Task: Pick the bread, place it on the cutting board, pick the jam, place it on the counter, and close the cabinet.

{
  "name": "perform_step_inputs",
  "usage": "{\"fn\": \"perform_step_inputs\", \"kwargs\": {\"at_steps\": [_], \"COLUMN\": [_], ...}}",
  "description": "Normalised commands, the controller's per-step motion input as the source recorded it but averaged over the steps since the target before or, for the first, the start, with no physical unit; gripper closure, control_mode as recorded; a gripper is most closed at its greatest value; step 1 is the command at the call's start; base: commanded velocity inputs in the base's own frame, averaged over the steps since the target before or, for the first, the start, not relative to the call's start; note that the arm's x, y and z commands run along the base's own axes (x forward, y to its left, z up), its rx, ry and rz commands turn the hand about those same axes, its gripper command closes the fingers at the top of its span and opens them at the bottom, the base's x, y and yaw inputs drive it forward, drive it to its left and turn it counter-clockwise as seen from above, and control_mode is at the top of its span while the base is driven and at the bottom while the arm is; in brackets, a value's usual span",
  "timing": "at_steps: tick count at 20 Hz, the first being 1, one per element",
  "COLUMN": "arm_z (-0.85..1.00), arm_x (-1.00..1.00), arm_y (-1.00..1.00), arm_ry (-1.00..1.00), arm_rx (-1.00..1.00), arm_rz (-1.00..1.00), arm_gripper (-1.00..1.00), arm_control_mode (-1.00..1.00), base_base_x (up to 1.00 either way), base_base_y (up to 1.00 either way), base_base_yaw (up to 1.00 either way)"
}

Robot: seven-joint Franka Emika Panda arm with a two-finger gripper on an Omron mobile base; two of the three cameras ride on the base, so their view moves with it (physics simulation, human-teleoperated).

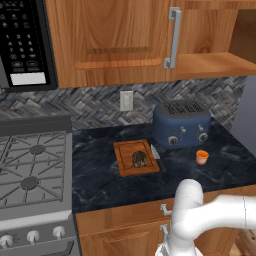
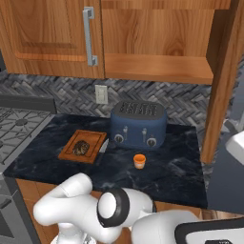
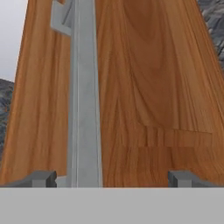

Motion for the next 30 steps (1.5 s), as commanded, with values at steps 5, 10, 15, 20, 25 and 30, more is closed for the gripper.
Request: {"fn": "perform_step_inputs", "kwargs": {"at_steps": [5, 10, 15, 20, 25, 30], "arm_z": [0.0, 0.0, 0.0, 0.0, 0.0, 0.0], "arm_x": [0.09, 0.07, 0.1, 0.14, 0.16, 0.13], "arm_y": [0.16, 0.23, 0.28, 0.27, 0.26, 0.31], "arm_ry": [0.0, 0.0, 0.0, 0.0, 0.0, 0.0], "arm_rx": [0.0, 0.0, 0.0, 0.0, 0.0, 0.0], "arm_rz": [0.07, 0.05, 0.02, 0.01, 0.01, 0.0], "arm_gripper": [-1.0, -1.0, -1.0, -1.0, -1.0, -1.0], "arm_control_mode": [-1.0, -1.0, -1.0, -1.0, -1.0, -1.0], "base_base_x": [0.0, 0.0, 0.0, 0.0, 0.0, 0.0], "base_base_y": [0.0, 0.0, 0.0, 0.0, 0.0, 0.0], "base_base_yaw": [0.0, 0.0, 0.0, 0.0, 0.0, 0.0]}}
